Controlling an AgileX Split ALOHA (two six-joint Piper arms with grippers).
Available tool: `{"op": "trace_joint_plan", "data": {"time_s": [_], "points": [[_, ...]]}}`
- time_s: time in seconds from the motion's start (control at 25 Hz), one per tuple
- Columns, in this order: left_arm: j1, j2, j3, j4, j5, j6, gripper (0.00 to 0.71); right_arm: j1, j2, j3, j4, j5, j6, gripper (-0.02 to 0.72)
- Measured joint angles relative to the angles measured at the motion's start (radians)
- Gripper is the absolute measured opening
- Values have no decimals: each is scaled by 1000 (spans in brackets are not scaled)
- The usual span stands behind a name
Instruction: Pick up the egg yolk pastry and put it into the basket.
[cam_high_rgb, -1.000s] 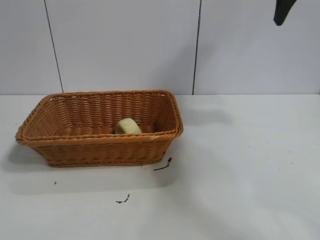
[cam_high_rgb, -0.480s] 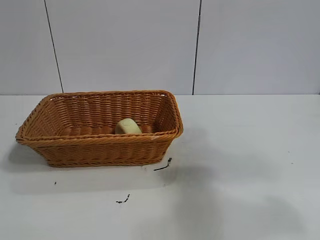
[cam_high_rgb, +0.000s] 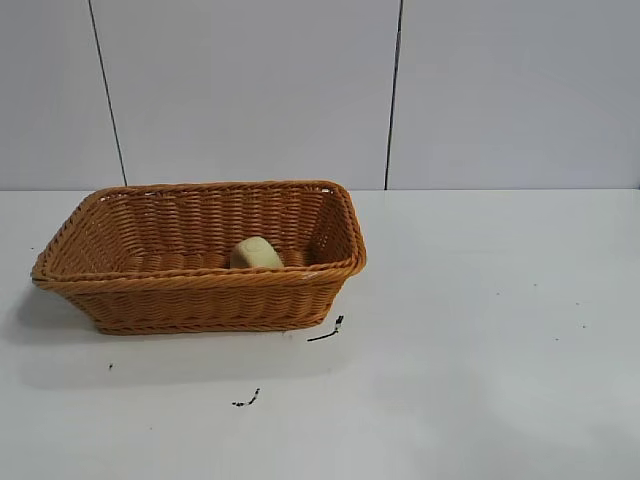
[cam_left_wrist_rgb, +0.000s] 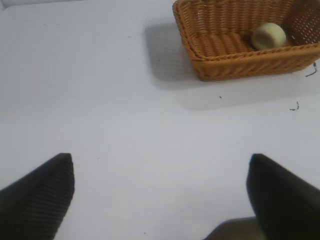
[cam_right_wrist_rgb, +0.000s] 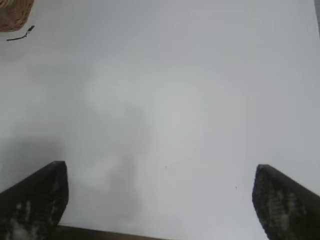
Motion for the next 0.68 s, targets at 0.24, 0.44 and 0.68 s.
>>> {"op": "trace_joint_plan", "data": {"time_s": [0.24, 0.44, 0.68], "points": [[0, 0, 0, 0, 0, 0, 696, 0, -190, 0, 0, -14, 0, 693], [0, 0, 0, 0, 0, 0, 696, 3, -237, 2, 0, -14, 0, 693], [0, 0, 0, 0, 0, 0, 696, 4, -237, 2, 0, -14, 0, 693]]}}
